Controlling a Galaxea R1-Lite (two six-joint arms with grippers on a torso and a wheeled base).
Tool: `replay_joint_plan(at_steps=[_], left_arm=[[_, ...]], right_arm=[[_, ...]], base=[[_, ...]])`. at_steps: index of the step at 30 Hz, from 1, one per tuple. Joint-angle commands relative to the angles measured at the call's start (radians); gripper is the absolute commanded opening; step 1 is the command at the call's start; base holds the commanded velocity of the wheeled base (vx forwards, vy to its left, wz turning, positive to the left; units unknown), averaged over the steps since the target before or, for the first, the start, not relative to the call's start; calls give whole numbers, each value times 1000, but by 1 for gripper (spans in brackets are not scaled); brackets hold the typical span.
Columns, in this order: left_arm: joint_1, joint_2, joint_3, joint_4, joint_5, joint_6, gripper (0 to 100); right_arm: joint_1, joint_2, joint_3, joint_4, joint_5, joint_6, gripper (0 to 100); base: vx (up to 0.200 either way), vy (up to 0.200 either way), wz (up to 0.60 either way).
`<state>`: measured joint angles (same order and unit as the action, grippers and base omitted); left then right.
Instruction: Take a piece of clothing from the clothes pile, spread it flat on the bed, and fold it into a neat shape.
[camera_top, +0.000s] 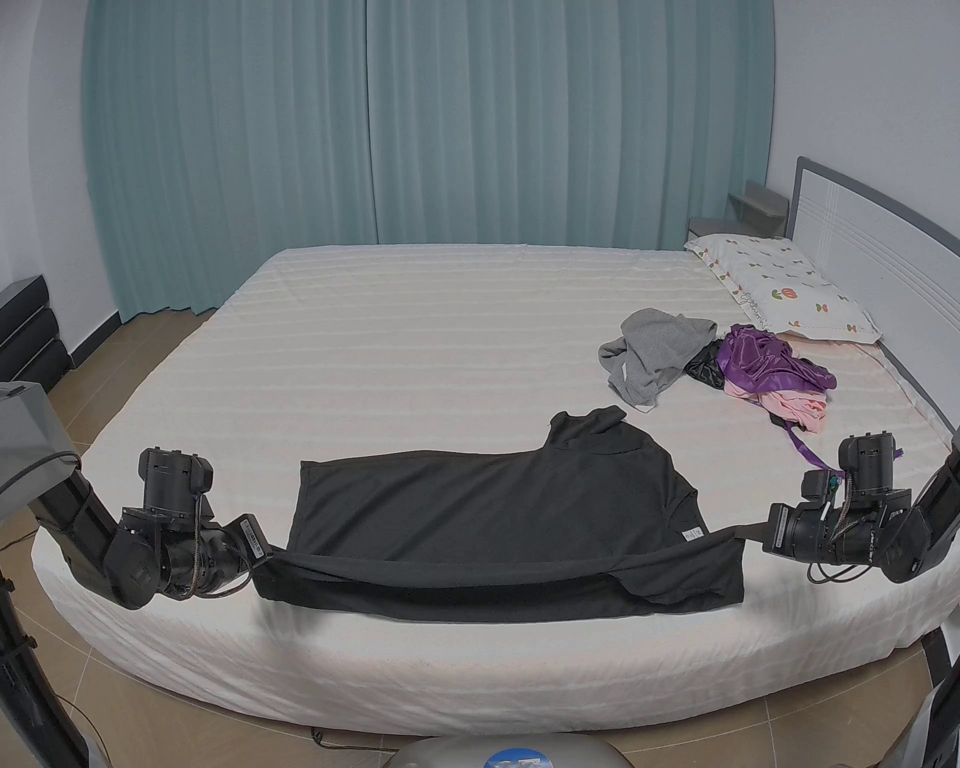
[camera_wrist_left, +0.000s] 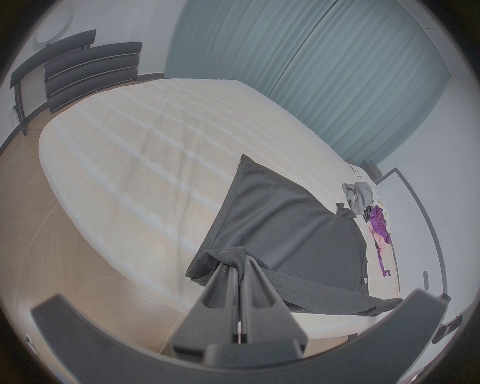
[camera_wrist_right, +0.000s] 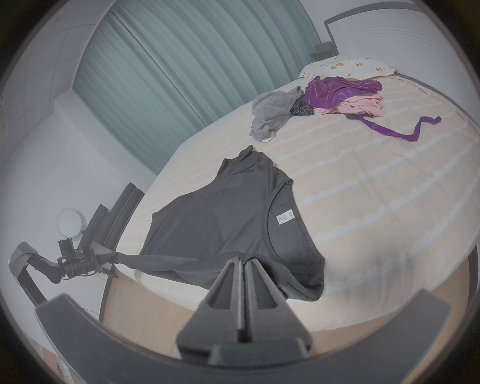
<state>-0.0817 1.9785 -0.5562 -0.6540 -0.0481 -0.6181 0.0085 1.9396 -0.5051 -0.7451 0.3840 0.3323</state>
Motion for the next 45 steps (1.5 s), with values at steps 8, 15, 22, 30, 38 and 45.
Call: replay_joint_plan(at_steps=[8,15,22,30,38,45], left_arm=[[-3,-20,25,1,-3,0,0],[-3,19,7,1,-3,0,0],[0,46,-18,1,-4,-2,0],[0,16,39,1,-3,0,0],[-1,-12,113,-1,-3,6,0],[-1,-30,176,-1,-7,9,0]], right_arm=[[-16,-125,97,4,10,7,0],[-9,-79,63,7,10,8,0],[-4,-41,17,10,10,10,0],[-22,-136,138,15,12,5,0],[-19,-175,247,9,12,-6,0],[-36,-169,277,15,12,-13,0]], base=[[0,0,0],[0,0,0],[0,0,0],[0,0,0],[0,0,0],[0,0,0]])
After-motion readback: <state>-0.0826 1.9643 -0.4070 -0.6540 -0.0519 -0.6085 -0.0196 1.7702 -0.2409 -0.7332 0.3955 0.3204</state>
